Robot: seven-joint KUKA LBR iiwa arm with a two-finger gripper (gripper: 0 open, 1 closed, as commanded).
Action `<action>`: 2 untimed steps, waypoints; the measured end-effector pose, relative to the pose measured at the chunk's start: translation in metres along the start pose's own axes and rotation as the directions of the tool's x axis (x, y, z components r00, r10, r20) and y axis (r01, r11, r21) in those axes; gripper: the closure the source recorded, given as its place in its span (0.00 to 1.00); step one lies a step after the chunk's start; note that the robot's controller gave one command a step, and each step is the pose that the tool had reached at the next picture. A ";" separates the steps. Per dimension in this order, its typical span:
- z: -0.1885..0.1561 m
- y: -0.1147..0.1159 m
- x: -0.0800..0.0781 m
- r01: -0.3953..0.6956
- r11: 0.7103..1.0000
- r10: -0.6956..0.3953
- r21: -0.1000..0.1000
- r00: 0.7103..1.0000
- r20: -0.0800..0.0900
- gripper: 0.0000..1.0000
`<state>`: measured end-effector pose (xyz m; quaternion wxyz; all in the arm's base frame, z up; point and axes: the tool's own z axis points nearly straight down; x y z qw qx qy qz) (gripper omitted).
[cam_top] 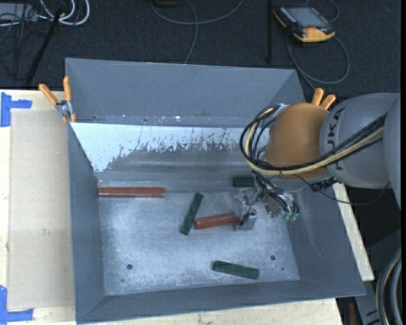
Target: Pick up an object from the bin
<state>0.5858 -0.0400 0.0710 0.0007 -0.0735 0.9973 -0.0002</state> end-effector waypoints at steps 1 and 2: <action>-0.128 -0.012 0.001 0.007 1.000 -0.007 0.002 1.000 0.007 1.00; -0.169 0.056 0.013 0.460 0.888 -0.460 -0.001 0.888 0.003 1.00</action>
Offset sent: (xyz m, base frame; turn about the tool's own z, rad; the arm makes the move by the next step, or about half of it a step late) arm -0.0018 -0.0123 0.1236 -0.0088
